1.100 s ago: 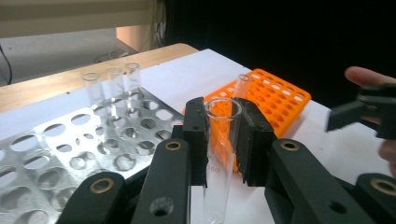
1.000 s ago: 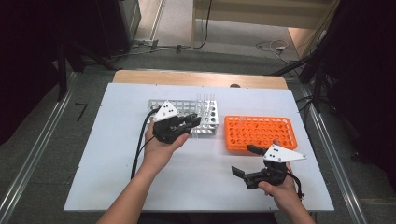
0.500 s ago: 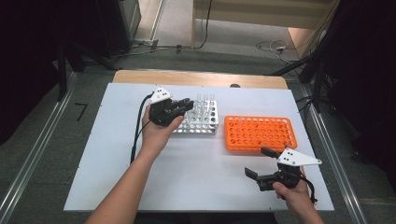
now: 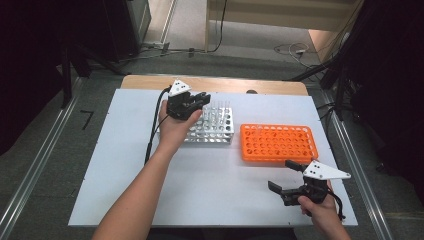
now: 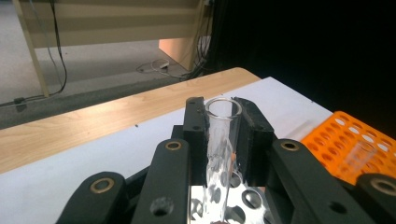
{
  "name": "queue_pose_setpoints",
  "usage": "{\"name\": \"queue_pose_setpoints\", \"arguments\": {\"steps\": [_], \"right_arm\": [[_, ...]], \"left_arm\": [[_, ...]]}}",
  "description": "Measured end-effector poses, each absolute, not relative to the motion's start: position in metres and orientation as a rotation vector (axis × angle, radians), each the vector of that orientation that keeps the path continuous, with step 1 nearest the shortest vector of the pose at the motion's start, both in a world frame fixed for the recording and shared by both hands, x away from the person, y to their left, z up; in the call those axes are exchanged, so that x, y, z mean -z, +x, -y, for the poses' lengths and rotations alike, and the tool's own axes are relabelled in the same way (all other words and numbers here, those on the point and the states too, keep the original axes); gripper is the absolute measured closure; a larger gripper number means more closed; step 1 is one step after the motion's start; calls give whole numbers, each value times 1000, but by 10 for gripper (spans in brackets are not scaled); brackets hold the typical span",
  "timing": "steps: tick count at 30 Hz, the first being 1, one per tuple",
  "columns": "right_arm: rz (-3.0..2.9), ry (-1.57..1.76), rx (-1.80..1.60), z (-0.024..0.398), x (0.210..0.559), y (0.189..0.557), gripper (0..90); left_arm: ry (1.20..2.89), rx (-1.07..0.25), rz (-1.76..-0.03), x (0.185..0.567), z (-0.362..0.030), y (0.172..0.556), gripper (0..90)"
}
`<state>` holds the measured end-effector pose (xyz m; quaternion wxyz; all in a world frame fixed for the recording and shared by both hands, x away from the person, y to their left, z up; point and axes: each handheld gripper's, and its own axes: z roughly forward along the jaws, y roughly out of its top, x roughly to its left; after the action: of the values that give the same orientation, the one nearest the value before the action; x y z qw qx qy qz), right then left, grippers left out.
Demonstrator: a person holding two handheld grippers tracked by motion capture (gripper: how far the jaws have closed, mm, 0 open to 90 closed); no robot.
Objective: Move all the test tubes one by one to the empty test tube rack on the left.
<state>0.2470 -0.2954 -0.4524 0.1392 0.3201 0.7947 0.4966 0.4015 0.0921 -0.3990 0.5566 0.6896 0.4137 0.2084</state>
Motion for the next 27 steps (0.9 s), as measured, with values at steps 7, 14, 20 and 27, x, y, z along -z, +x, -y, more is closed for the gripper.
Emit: {"name": "queue_pose_setpoints", "arguments": {"steps": [7,14,20,27], "right_arm": [[-2292,927,-1444,297,453,249,10],[-2291,932,-1450,297,453,248,11],[-2292,932,-1448,297,453,249,12],[-2289,933,-1449,297,453,249,12]], "left_arm": [[1629,-540,-1001,399,-89,418,761],[1640,-563,-1019,403,-88,431,760],[1664,-555,-1037,408,-85,435,760],[1703,-543,-1077,416,-78,438,759]]}}
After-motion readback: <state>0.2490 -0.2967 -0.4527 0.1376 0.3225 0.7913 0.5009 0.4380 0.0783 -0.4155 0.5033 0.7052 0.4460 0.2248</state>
